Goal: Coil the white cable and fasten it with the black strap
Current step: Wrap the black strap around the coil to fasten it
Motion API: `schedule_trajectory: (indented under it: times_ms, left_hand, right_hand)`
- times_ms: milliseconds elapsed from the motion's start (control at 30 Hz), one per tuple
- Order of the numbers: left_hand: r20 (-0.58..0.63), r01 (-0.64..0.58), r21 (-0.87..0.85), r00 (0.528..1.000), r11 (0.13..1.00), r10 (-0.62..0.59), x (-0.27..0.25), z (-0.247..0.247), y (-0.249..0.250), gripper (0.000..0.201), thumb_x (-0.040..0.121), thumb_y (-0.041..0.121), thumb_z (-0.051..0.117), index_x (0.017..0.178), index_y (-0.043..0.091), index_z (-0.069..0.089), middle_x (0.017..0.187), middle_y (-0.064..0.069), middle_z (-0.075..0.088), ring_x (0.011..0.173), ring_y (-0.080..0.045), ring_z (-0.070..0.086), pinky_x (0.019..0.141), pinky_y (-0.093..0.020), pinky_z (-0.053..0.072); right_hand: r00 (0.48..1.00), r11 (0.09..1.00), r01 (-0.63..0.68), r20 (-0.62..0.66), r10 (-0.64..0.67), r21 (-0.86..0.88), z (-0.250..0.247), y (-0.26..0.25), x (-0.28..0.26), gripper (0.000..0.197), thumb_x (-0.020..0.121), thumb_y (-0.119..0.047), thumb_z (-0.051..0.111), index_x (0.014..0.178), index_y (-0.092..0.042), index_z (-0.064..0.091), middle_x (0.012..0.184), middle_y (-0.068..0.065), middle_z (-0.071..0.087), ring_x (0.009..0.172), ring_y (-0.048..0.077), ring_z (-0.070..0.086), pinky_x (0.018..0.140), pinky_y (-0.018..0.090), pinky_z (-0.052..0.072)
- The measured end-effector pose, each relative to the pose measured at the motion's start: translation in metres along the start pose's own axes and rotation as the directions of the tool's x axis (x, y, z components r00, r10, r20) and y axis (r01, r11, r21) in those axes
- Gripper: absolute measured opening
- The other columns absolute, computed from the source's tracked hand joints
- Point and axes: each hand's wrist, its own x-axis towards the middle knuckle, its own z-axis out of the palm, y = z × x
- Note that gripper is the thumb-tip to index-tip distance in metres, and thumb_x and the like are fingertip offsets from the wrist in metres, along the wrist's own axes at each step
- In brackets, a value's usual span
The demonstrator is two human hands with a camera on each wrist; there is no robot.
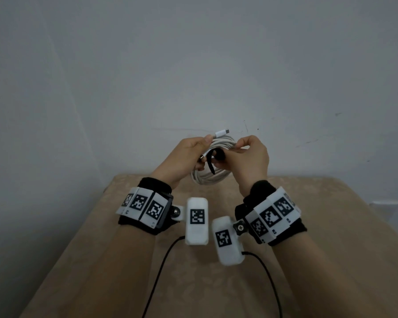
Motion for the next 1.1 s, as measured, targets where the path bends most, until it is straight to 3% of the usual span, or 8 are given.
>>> schedule_trajectory:
  times_ms: [133, 233, 333, 500, 667, 833, 967, 1100]
  left_hand:
    - [-0.014, -0.003, 0.032, 1.0, 0.999, 0.003, 0.0, 0.0, -0.001, 0.034, 0.101, 0.03, 0.041, 0.094, 0.005, 0.063, 0.065, 0.005, 0.045, 0.049, -0.001, 0.04, 0.051, -0.016, 0.037]
    - [-0.03, -0.022, 0.071, 0.999, 0.997, 0.025, 0.001, -0.001, 0.0, 0.04, 0.101, 0.03, 0.041, 0.1, -0.003, 0.063, 0.066, 0.001, 0.041, 0.05, -0.003, 0.039, 0.051, -0.018, 0.035]
    - [-0.057, -0.034, 0.084, 0.998, 0.996, 0.039, 0.002, -0.004, 0.001, 0.039, 0.101, 0.027, 0.041, 0.101, -0.007, 0.061, 0.067, 0.0, 0.041, 0.048, 0.0, 0.041, 0.05, -0.015, 0.036]
    - [-0.085, -0.036, 0.025, 0.996, 0.999, 0.038, 0.002, -0.009, 0.001, 0.031, 0.101, 0.027, 0.041, 0.094, 0.001, 0.056, 0.066, -0.002, 0.042, 0.045, 0.0, 0.041, 0.046, -0.014, 0.036]
    - [-0.133, -0.017, -0.007, 0.991, 1.0, 0.016, 0.003, -0.012, -0.001, 0.028, 0.098, 0.03, 0.049, 0.098, 0.002, 0.053, 0.07, -0.003, 0.049, 0.05, -0.004, 0.044, 0.052, -0.02, 0.039]
    - [-0.226, -0.079, -0.014, 0.971, 0.997, 0.074, 0.001, -0.01, 0.003, 0.016, 0.097, 0.023, 0.051, 0.104, 0.01, 0.044, 0.07, -0.002, 0.053, 0.052, -0.005, 0.045, 0.052, -0.02, 0.039]
    - [-0.257, -0.147, 0.016, 0.955, 0.989, 0.146, 0.001, -0.01, 0.005, 0.016, 0.098, 0.019, 0.05, 0.085, 0.012, 0.046, 0.071, -0.014, 0.052, 0.055, -0.013, 0.043, 0.05, -0.023, 0.035]
    - [-0.235, -0.129, 0.042, 0.963, 0.991, 0.135, 0.002, -0.012, 0.0, 0.021, 0.098, 0.019, 0.05, 0.077, 0.016, 0.046, 0.068, -0.013, 0.05, 0.051, -0.01, 0.04, 0.049, -0.021, 0.034]
  right_hand:
    - [0.99, 0.984, -0.113, 0.1, 0.099, 0.139, -0.003, -0.002, 0.005, 0.032, 0.075, 0.011, 0.069, 0.077, -0.012, 0.046, 0.078, 0.015, 0.064, 0.064, 0.02, 0.065, 0.053, 0.02, 0.054]
    - [0.972, 0.939, -0.187, 0.19, 0.135, 0.289, -0.002, -0.004, 0.006, 0.024, 0.081, 0.014, 0.061, 0.086, -0.006, 0.05, 0.072, 0.015, 0.064, 0.066, 0.024, 0.067, 0.072, 0.031, 0.06]
    - [0.947, 0.88, -0.252, 0.288, 0.139, 0.403, 0.002, -0.002, 0.008, 0.022, 0.087, 0.013, 0.051, 0.101, -0.003, 0.05, 0.063, 0.006, 0.063, 0.057, 0.015, 0.061, 0.087, 0.039, 0.052]
    - [0.859, 0.74, -0.422, 0.492, 0.143, 0.523, 0.001, -0.007, 0.008, 0.021, 0.087, 0.008, 0.048, 0.087, -0.012, 0.054, 0.086, 0.011, 0.064, 0.078, 0.022, 0.064, 0.077, 0.035, 0.054]
    - [0.861, 0.73, -0.421, 0.49, 0.136, 0.538, 0.005, -0.004, 0.006, 0.023, 0.089, 0.008, 0.047, 0.09, -0.014, 0.05, 0.086, 0.01, 0.066, 0.084, 0.023, 0.065, 0.082, 0.036, 0.054]
    - [0.847, 0.701, -0.444, 0.516, 0.126, 0.558, 0.005, -0.007, 0.003, 0.026, 0.09, 0.011, 0.044, 0.09, -0.013, 0.053, 0.09, 0.012, 0.068, 0.09, 0.025, 0.067, 0.074, 0.034, 0.058]
    - [0.864, 0.738, -0.39, 0.496, 0.087, 0.55, 0.004, -0.008, 0.002, 0.027, 0.09, 0.012, 0.042, 0.102, -0.009, 0.054, 0.096, 0.014, 0.068, 0.097, 0.029, 0.066, 0.087, 0.038, 0.055]
    - [0.895, 0.953, -0.141, 0.447, 0.007, 0.269, 0.003, -0.007, 0.001, 0.023, 0.09, 0.004, 0.055, 0.112, -0.003, 0.06, 0.108, 0.019, 0.068, 0.1, 0.03, 0.067, 0.092, 0.035, 0.054]
